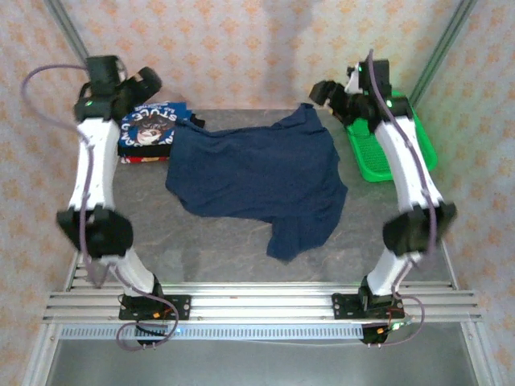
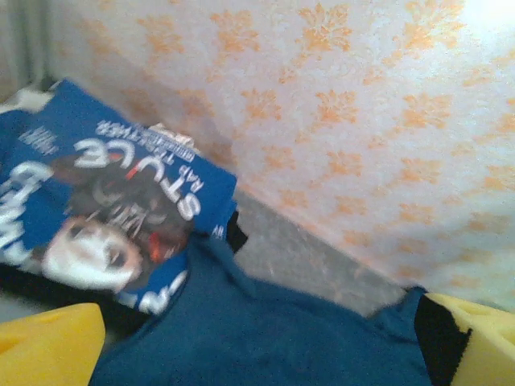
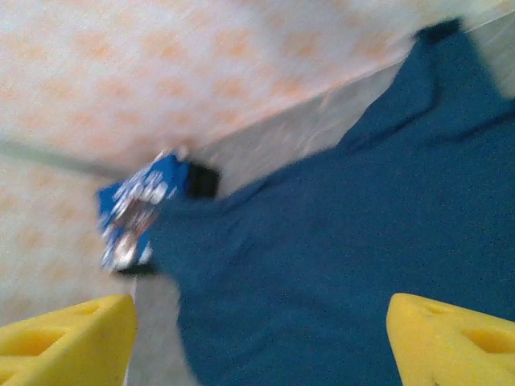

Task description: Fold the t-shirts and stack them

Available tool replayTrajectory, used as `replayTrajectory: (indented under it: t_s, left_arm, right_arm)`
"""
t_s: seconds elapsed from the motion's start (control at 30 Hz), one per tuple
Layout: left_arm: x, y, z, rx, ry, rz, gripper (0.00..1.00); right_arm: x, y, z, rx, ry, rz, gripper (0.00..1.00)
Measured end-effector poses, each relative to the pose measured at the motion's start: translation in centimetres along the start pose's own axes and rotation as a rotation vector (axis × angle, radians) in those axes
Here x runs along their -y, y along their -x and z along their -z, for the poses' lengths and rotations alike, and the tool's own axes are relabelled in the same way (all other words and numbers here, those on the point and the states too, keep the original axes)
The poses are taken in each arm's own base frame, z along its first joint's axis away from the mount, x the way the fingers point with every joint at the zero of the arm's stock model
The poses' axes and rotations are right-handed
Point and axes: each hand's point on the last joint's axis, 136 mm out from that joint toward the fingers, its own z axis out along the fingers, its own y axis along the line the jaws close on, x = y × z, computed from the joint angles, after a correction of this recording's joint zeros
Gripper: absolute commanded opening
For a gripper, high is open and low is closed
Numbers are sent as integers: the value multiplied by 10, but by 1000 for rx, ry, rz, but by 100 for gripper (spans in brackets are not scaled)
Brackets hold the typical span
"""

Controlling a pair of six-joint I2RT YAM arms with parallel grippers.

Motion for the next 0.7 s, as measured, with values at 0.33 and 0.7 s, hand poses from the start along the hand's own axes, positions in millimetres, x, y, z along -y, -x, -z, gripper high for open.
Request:
replayTrajectory:
  t_s: [0.33, 0.7]
  left_arm:
    - [-141, -222, -9, -518, 252, 163, 81]
    - [-180, -302, -26, -670, 275, 283, 60]
  right_arm:
    - [107, -227, 17, -338, -152, -298, 72]
    - [141, -341, -8, -575, -250, -361, 56]
